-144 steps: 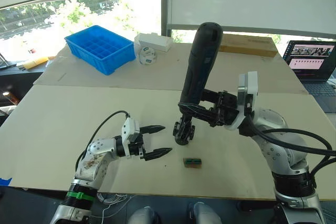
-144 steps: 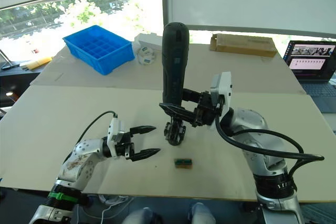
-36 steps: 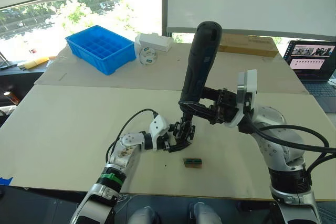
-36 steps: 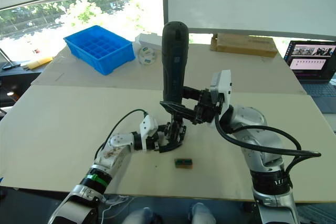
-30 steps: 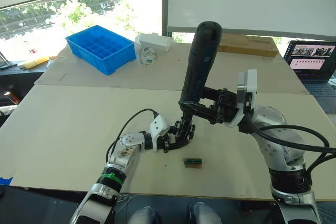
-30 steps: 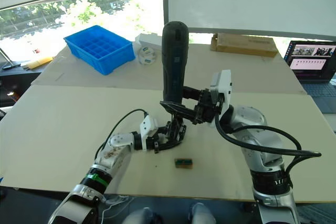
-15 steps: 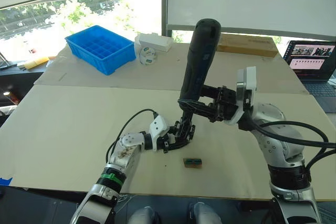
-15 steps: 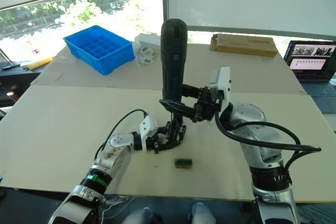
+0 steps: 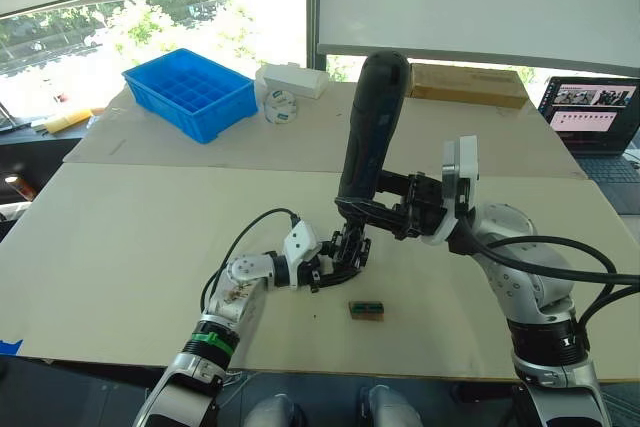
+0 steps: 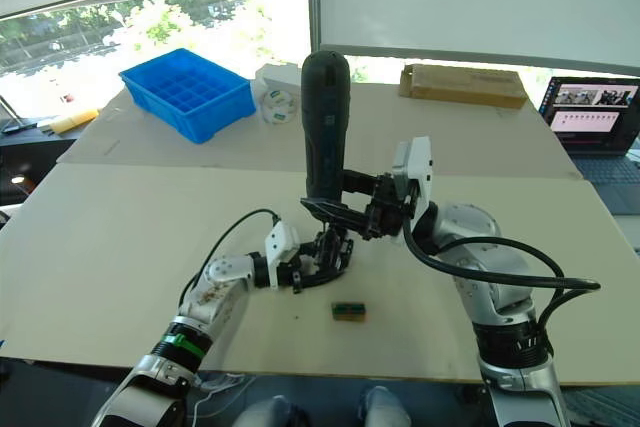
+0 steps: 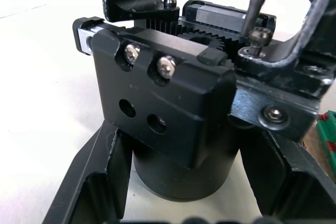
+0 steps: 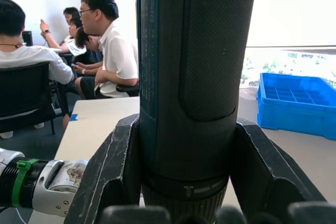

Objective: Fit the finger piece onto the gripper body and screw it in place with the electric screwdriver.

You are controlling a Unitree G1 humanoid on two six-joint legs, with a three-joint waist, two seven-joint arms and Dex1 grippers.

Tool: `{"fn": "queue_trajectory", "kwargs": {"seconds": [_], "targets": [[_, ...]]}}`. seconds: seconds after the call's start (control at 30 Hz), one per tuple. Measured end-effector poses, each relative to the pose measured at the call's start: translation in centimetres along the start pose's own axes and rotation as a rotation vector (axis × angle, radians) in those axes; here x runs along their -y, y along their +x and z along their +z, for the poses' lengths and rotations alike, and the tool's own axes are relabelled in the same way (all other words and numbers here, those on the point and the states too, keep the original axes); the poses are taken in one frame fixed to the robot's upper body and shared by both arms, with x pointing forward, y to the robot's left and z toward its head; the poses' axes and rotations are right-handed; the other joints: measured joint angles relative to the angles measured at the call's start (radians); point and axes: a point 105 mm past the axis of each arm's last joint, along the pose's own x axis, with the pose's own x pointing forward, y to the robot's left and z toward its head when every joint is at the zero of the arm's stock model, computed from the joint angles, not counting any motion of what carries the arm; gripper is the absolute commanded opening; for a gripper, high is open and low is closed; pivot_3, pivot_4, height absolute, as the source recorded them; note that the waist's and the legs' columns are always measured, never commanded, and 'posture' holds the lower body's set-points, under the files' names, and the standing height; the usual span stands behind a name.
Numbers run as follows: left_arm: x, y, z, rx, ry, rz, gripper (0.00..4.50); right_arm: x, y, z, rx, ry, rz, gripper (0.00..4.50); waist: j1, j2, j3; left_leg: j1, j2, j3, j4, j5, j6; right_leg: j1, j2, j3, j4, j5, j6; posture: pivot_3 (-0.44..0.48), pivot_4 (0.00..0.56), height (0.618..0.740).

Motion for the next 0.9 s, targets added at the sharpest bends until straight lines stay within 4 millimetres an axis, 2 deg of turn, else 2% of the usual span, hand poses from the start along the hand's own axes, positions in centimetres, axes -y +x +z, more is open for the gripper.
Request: {"fn": "queue_trajectory", "kwargs": {"seconds": [0.9], "targets": [[0.17, 0.00, -0.02, -0.004, 0.001, 0.003, 2.44, -0.26, 0.03, -0.48, -0.034, -0.011, 0.015, 1.91, 0.000, 0.000, 0.000, 0.000, 0.000, 0.000, 0.000, 0.000, 0.000, 0.000, 0.000, 0.000, 0.000, 0.000, 0.000, 0.000, 0.150, 0.740]]}}
